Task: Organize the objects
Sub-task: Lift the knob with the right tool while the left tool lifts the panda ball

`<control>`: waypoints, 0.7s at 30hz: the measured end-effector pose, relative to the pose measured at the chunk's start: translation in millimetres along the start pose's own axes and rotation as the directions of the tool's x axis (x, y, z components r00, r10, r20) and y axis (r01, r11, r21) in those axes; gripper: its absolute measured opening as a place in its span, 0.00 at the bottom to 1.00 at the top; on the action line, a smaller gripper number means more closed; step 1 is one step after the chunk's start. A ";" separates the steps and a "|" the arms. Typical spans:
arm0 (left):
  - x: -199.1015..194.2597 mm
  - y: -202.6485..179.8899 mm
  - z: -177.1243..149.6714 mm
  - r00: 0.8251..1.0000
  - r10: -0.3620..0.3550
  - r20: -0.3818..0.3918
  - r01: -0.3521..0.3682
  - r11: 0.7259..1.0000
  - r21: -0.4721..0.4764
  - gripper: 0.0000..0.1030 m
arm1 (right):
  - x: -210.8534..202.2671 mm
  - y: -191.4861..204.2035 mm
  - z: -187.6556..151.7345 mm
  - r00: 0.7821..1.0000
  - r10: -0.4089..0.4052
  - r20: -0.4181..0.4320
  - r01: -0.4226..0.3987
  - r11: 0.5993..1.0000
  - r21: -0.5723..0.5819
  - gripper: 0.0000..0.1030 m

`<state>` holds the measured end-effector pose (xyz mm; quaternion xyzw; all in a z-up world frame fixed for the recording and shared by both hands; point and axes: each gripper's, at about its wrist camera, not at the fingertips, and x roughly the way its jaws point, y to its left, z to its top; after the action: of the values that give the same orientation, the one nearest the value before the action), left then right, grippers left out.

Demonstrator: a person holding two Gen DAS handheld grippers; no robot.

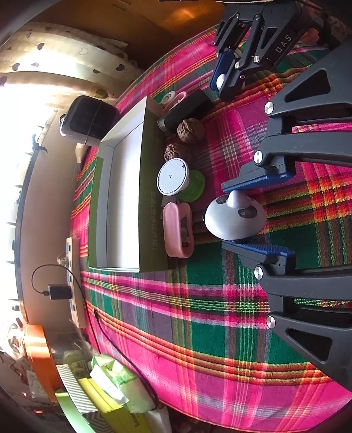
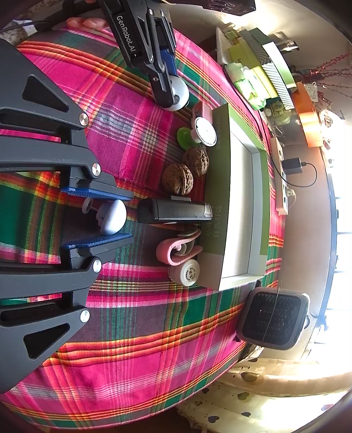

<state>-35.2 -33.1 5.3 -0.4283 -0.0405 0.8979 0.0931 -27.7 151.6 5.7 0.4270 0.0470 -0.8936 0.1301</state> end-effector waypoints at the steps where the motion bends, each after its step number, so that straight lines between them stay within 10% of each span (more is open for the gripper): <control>1: -0.4 -0.4 0.3 1.000 0.003 0.000 -0.003 1.000 0.001 0.32 | -0.3 0.2 0.0 1.000 0.002 0.001 -0.002 1.000 0.000 0.25; 21: -17.4 -14.9 12.6 0.998 0.022 0.056 -0.024 0.999 0.039 0.32 | -14.9 9.0 10.5 0.998 0.048 0.048 -0.046 0.998 -0.036 0.25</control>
<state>-32.3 -21.9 28.8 -0.4017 -0.0204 0.9111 0.0900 -24.2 143.8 24.1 0.4037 0.0493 -0.8995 0.1598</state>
